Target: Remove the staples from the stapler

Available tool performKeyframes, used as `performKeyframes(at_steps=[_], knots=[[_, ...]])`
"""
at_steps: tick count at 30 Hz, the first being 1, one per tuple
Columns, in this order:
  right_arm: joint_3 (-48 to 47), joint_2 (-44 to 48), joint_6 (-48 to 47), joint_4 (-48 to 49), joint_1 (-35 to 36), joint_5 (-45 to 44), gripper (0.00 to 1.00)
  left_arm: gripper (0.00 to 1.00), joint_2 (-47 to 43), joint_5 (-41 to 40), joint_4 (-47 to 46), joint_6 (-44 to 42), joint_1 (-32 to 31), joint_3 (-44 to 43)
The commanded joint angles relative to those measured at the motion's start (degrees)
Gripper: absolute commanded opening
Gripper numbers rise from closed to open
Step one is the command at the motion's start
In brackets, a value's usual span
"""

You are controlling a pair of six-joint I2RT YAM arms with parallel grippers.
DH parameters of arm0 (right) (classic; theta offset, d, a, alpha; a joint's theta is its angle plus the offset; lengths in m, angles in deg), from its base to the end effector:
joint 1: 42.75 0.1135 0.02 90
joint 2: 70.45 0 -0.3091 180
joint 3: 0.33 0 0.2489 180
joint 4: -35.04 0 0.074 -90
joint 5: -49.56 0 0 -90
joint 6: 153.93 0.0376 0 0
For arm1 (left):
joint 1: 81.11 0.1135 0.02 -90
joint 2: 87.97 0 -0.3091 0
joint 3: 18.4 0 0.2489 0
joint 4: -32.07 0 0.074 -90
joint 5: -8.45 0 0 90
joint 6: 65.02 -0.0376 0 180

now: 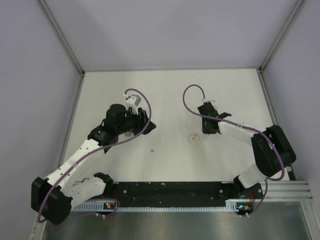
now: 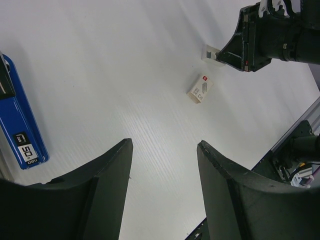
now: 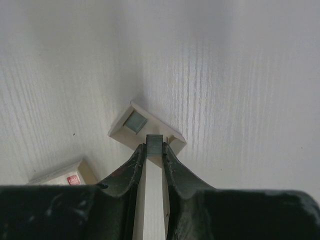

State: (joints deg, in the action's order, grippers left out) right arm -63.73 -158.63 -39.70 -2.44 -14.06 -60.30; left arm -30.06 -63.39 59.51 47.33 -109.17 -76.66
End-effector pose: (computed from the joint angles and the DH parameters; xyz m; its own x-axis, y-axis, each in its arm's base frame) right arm 0.2580 0.1266 0.2213 -0.8364 -0.0177 -0.5479 0.0334 0.9960 -0.0832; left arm 0.1731 -0.1055 0.3269 -0.6347 -0.0711 -0.7694 0.4870 0.7362 -0.4698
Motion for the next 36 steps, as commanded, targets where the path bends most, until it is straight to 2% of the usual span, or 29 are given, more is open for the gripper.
performKeyframes(at_steps=[1, 13, 24, 28, 36], knots=[[-1.00, -0.94, -1.72, 1.73, -0.74, -0.62, 0.11, 0.60, 0.36, 0.39, -2.77, -0.73, -0.33, -0.60], [-2.05, -1.38, -5.24, 1.56, -0.74, -0.97, 0.13, 0.60, 0.10, 0.57, -2.77, -0.73, -0.42, -0.51], [-1.88, -2.35, -4.37, 1.91, -0.83, 4.30, 0.13, 0.61, -0.17, 0.57, -2.86, -0.82, -0.51, -0.42], [-1.88, -1.91, -3.93, 1.82, -0.65, 4.74, 0.17, 0.61, -0.25, 0.48, -2.86, -0.82, -0.60, -0.51], [-2.58, 0.20, -3.49, 0.59, -0.74, 3.77, 0.30, 0.61, -0.43, 0.48, -2.86, -0.90, -0.69, -0.51]])
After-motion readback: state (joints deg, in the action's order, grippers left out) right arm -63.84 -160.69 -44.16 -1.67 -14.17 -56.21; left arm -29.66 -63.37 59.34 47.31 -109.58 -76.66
